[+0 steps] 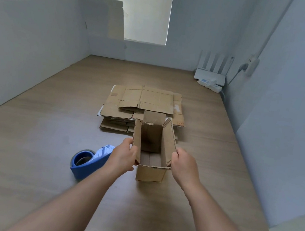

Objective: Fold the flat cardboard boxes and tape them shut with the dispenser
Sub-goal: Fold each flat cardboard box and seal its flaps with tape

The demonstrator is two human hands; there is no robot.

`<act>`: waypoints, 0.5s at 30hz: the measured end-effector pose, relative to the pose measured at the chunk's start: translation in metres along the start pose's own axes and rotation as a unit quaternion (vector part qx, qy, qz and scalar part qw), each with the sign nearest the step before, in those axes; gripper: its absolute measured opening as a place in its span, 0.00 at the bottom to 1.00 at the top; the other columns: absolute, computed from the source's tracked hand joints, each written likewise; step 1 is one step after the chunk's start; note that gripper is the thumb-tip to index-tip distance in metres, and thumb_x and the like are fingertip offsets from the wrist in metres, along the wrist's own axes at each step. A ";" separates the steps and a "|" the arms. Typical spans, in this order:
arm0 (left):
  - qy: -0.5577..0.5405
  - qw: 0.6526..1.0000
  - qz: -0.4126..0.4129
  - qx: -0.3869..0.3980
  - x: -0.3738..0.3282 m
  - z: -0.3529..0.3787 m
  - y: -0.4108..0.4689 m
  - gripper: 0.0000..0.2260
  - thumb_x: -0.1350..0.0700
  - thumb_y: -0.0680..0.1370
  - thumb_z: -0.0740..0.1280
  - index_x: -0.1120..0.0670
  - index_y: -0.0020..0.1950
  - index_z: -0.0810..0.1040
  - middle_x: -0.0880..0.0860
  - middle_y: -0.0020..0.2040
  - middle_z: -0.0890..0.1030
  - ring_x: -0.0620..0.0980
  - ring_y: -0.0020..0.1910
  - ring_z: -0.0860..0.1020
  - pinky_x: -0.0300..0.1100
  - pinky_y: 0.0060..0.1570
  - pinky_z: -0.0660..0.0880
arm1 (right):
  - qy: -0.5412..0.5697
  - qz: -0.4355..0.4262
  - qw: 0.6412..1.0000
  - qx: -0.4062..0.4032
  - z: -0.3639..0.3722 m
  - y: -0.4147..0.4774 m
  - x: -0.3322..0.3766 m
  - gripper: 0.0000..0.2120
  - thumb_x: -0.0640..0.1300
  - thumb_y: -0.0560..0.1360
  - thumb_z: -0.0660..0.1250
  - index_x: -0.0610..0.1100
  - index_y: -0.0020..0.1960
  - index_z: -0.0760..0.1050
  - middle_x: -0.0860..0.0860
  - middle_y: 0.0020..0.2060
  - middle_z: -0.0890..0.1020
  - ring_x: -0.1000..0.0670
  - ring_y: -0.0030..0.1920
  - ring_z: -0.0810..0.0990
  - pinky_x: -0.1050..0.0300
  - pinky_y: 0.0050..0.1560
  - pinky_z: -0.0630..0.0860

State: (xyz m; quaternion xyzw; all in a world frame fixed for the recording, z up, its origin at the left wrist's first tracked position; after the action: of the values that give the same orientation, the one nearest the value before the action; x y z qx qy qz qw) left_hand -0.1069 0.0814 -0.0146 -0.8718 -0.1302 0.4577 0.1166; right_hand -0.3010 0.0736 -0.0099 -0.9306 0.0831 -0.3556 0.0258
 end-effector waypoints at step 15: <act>-0.003 0.970 0.016 -0.242 0.006 -0.102 -0.113 0.17 0.47 0.81 0.57 0.46 0.70 0.68 0.51 0.48 0.81 0.54 0.50 0.79 0.54 0.55 0.77 | 0.122 -0.264 0.956 0.045 -0.007 -0.055 0.120 0.12 0.48 0.79 0.59 0.44 0.41 0.76 0.50 0.31 0.77 0.48 0.35 0.74 0.52 0.35 0.69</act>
State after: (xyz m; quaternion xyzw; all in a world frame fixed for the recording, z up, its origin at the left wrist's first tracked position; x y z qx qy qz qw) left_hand -0.0331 0.1805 0.0736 -0.8745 -0.2233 0.4174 -0.1060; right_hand -0.2107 0.1069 0.0801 -0.8668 -0.1790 -0.4640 -0.0376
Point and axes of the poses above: each hand's wrist, its own y-axis towards the middle knuckle, its own z-axis out of the palm, x = y × z, the point moved 8 cm from there along y, towards the middle knuckle
